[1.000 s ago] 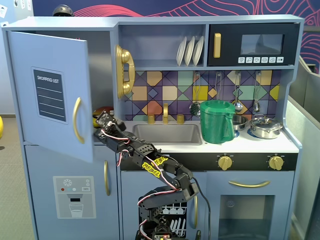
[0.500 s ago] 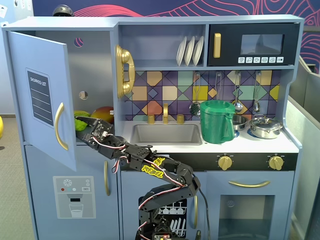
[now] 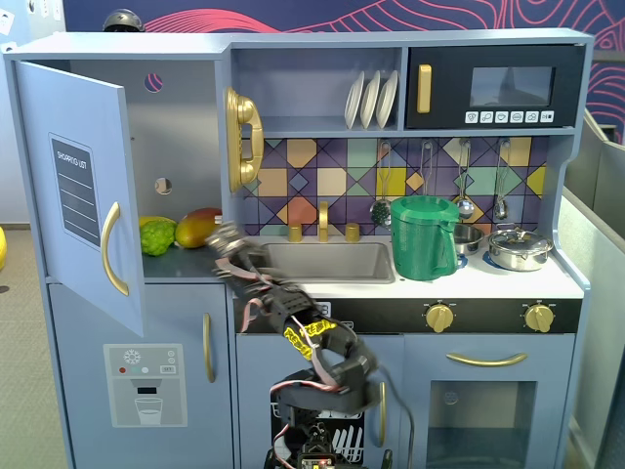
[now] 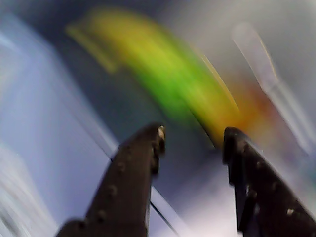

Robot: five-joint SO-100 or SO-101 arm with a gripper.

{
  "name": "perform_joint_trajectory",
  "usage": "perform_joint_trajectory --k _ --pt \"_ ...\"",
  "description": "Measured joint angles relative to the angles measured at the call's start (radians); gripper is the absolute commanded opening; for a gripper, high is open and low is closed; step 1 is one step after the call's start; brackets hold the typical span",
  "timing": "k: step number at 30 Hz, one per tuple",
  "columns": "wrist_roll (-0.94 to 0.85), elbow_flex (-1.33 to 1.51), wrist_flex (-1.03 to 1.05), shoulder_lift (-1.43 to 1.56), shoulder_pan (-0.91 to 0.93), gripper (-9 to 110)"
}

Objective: Open the left cabinet door

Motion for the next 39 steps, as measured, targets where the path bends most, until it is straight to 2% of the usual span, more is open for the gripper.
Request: perform_joint_trajectory --k 4,7,11,15,22,31,39 --pt "0.184 0.018 0.390 0.041 0.310 6" --pt "0.270 0.069 0.675 0.064 0.472 6" --pt "0.357 0.133 0.982 0.110 0.578 5" --pt "0.422 0.175 1.169 0.135 0.604 5" --pt "0.472 0.287 1.276 0.215 0.626 5" --pt "0.497 0.387 1.272 0.396 0.630 6" --pt "0.568 0.391 1.270 0.420 0.588 7"
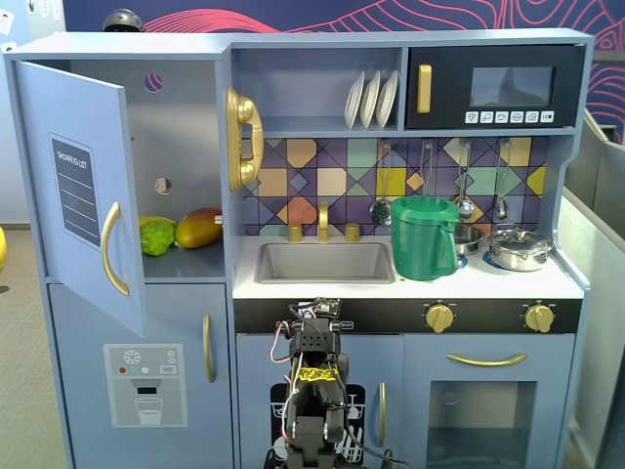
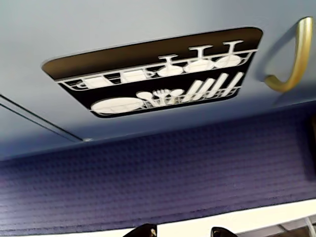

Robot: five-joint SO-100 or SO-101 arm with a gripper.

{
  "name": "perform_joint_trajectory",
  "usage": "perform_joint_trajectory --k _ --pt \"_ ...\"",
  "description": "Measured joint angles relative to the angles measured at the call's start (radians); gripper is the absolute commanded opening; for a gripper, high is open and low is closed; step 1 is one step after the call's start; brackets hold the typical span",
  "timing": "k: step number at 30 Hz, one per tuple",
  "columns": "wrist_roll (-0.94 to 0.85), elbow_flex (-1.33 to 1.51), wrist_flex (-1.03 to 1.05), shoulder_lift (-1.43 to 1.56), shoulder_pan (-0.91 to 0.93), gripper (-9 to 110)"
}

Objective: Open the left cabinet door

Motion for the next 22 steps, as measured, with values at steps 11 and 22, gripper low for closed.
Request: perform_joint_trajectory --k 11,22 --pt "0.034 0.000 -0.002 0.000 -0.074 0" --pt "0.032 -0.002 -0.002 0.000 -0.074 0"
